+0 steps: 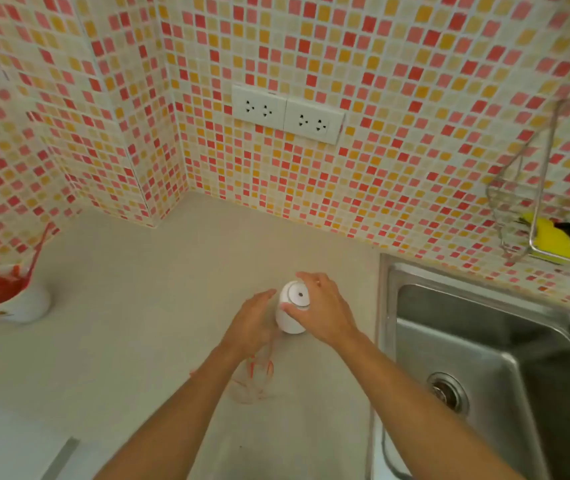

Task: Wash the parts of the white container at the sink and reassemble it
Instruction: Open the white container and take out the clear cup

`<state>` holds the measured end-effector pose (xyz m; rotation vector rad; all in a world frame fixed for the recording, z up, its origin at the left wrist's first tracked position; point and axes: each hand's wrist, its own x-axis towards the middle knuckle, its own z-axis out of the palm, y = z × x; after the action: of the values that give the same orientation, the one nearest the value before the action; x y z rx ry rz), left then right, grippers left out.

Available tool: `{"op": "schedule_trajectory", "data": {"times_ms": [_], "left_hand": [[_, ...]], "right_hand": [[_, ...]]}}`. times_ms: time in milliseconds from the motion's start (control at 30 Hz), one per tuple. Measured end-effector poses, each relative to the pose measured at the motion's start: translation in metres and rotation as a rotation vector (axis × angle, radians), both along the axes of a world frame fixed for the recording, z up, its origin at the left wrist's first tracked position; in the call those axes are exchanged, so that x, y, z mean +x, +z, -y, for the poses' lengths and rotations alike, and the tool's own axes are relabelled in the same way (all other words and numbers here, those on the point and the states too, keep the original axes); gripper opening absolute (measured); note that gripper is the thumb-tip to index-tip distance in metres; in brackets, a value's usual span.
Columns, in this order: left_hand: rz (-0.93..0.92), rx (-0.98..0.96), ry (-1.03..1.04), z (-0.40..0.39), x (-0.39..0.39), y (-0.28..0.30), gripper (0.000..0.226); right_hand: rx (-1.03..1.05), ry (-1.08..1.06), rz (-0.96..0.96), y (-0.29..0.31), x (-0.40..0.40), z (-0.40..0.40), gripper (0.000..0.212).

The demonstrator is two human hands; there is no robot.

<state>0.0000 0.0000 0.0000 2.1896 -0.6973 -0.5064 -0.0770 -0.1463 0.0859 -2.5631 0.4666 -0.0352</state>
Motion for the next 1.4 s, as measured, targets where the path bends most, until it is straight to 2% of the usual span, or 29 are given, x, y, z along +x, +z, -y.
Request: {"op": "schedule_trajectory", "data": {"times_ms": [100,200,267,367,500,567,633,733,800,967,1133,1233,1400], "left_hand": [[-0.06,-0.014,-0.01,0.005,0.004,-0.005,0.091],[-0.117,-0.071,-0.012,0.013,0.001,-0.007,0.09],[-0.145,-0.099,-0.002,0.018,0.0,-0.01,0.089],[-0.192,-0.126,0.055,0.026,-0.003,-0.016,0.091],[-0.161,-0.188,0.106,0.041,-0.007,-0.015,0.082],[-0.178,-0.239,0.136,0.048,-0.005,-0.02,0.076],[-0.213,-0.245,0.144,0.051,-0.004,-0.024,0.081],[-0.242,-0.15,0.143,0.053,-0.001,-0.018,0.113],[-0.237,-0.091,0.124,0.055,0.001,-0.016,0.12],[-0.215,-0.036,0.09,0.06,0.001,-0.013,0.125],[-0.227,-0.061,0.062,0.066,-0.005,-0.008,0.128],[-0.243,-0.078,0.018,0.064,-0.005,-0.005,0.132],[-0.241,-0.141,-0.004,0.061,-0.004,-0.005,0.121]], "right_hand": [[0.02,-0.037,-0.063,-0.009,0.005,-0.002,0.074],[0.054,-0.052,-0.162,-0.018,0.012,0.0,0.095],[0.065,-0.061,-0.195,-0.021,0.018,0.004,0.101],[0.094,-0.132,-0.181,-0.023,0.025,0.007,0.093],[0.147,-0.286,-0.135,-0.025,0.034,0.009,0.077],[0.181,-0.326,-0.124,-0.026,0.037,0.012,0.075],[0.179,-0.324,-0.117,-0.027,0.039,0.014,0.075],[0.197,-0.257,-0.122,-0.027,0.038,0.022,0.074],[0.241,-0.194,-0.135,-0.024,0.036,0.032,0.072],[0.209,-0.07,-0.197,-0.016,0.033,0.05,0.079],[0.188,0.027,-0.228,-0.001,0.035,0.061,0.078],[0.179,0.166,-0.298,0.011,0.035,0.068,0.074],[0.14,0.338,-0.331,0.035,0.038,0.071,0.07]]}}
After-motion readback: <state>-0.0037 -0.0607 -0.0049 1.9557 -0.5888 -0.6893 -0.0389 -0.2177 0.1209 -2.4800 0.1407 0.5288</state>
